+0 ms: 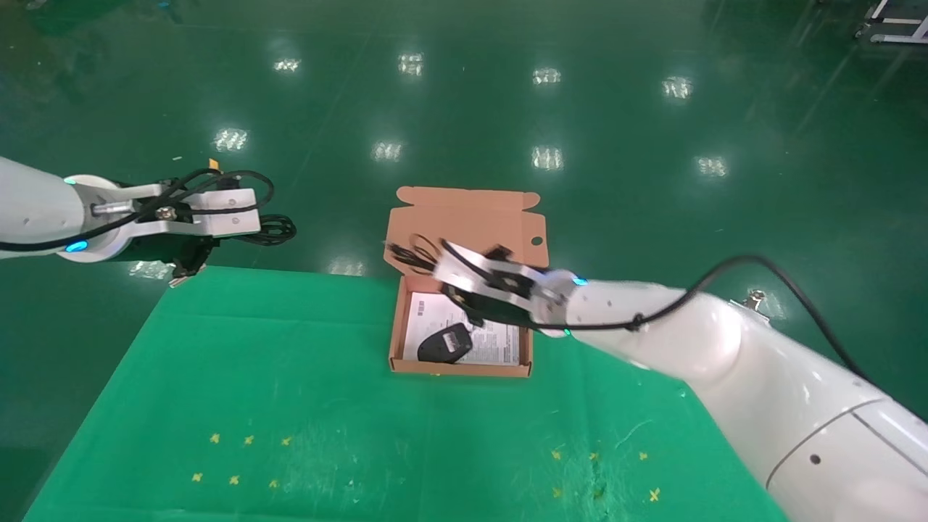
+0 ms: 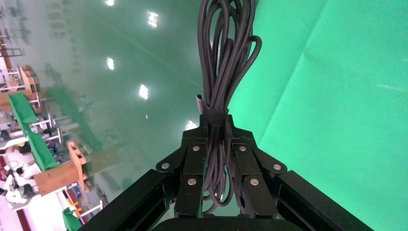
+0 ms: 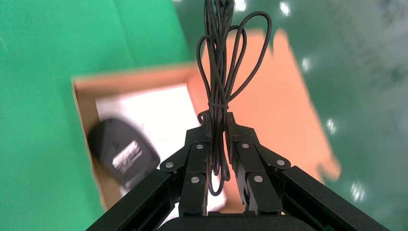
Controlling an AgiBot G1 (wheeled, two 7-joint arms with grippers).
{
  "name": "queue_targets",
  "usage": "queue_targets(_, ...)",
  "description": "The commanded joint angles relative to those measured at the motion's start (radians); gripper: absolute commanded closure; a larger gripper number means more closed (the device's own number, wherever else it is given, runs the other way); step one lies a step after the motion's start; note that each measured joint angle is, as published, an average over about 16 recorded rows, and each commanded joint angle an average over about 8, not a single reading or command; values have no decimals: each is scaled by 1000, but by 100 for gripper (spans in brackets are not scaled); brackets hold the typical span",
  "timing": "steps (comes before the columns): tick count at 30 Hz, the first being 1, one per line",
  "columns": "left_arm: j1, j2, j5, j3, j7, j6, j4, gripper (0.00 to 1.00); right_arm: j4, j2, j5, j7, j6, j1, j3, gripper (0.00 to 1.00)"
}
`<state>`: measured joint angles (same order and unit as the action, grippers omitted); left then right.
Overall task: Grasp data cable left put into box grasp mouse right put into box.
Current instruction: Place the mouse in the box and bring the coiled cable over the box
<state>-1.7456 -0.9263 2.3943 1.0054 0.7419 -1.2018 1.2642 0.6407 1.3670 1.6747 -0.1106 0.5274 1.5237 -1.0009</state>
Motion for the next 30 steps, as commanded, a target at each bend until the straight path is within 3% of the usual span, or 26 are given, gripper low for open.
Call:
queue_targets(1, 0, 0, 0, 0, 0, 0, 0, 100, -32, -1, -15, -33, -24, -10, -24, 47)
queue_targets(5, 1, 1, 1, 0, 0, -1, 1, 100, -44, 0, -26, -42, -9, -9, -55, 0)
queue_targets(13, 16, -17, -13, 1, -3, 21, -2, 100, -19, -20, -37, -48, 2, -10, -71, 0)
queue_targets(19, 60, -87, -58, 2, -46, 129, -64, 100, 20, -65, -37, -60, -9, 11, -70, 0)
queue_targets(30, 157, -334, -172, 21, -285, 486, -371, 100, 273, -380, 4, -162, -2, 76, -27, 0)
